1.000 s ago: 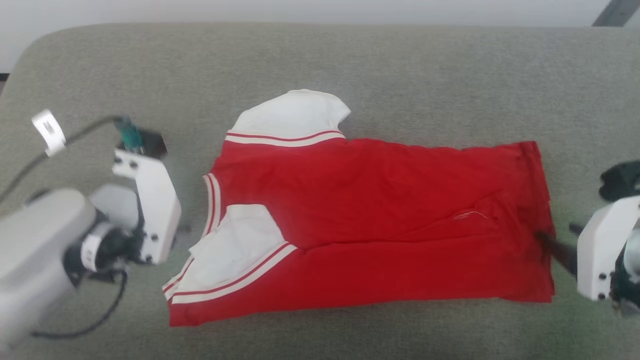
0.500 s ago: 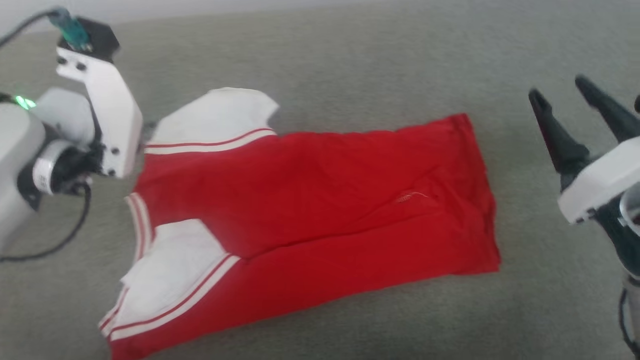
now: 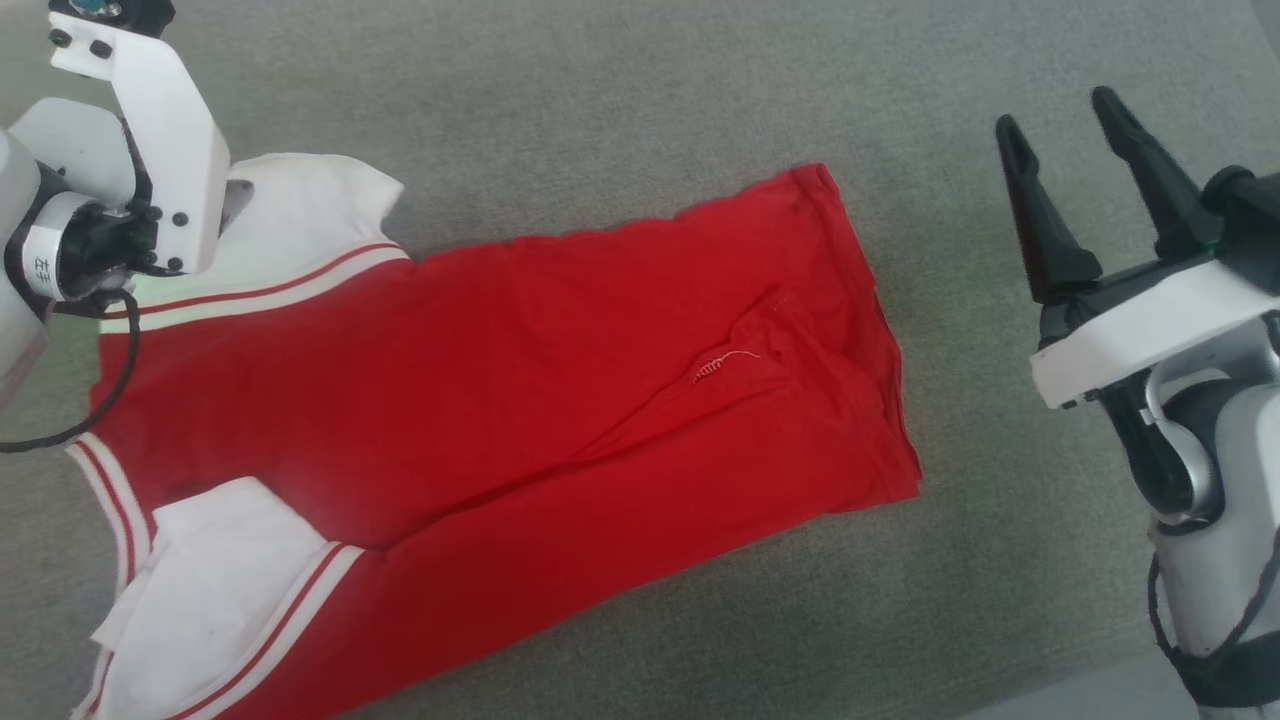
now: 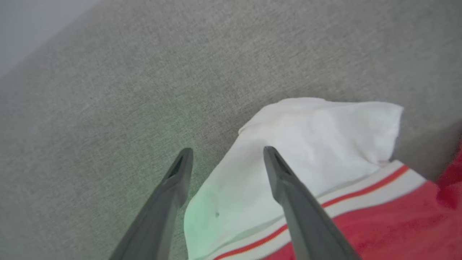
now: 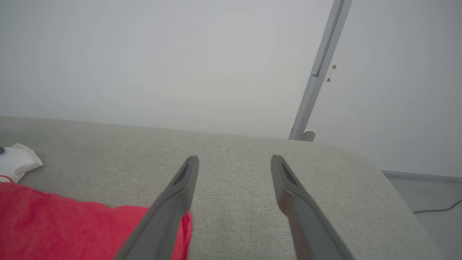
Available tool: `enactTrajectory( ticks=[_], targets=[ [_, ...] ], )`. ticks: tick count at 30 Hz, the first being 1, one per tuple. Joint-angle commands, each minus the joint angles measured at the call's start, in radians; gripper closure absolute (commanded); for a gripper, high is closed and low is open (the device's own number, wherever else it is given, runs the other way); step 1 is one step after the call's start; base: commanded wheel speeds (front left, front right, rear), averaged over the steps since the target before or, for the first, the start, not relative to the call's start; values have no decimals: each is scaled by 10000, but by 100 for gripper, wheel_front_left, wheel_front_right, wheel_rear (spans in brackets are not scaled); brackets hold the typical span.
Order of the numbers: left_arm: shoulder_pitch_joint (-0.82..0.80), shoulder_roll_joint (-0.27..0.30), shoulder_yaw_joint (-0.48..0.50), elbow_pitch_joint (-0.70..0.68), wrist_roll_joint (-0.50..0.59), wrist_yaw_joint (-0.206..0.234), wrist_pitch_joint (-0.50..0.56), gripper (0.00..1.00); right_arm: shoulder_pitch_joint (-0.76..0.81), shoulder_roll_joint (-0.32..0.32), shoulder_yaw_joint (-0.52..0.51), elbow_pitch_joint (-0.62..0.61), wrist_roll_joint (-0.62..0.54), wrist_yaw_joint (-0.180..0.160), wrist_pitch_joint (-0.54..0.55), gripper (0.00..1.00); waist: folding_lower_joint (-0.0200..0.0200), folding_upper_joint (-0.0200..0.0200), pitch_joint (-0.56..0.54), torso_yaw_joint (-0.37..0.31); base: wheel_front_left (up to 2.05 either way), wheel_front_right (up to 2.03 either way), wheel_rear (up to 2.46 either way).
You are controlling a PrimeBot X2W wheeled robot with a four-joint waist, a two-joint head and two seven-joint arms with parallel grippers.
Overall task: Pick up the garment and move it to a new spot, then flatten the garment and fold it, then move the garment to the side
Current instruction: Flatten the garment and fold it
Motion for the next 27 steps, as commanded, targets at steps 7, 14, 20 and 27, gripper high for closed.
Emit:
enactTrajectory(
  ticks=[7, 14, 20, 27],
  targets=[
    [-227, -463, -197, 1182, 11, -59, 538, 0, -302, -17, 319, 317, 281, 1, 121, 0, 0, 0, 296, -202, 0, 0, 0],
    [173, -1193, -296, 2190, -643, -79, 1527, 100, -492, -274, 785, 436, 732, 1, 706, 0, 0, 0, 346, -142, 0, 0, 0],
    [138, -1712, -188, 2347, -955, -123, 1765, 100, -839, -362, 1016, 676, 1083, 1, 1214, 0, 0, 0, 279, 38, 0, 0, 0],
    [-165, -1958, -175, 2513, -794, -391, 1330, 100, -1436, -601, 1832, 1386, 1802, 1, 2926, 0, 0, 0, 153, 292, 0, 0, 0]
  ],
)
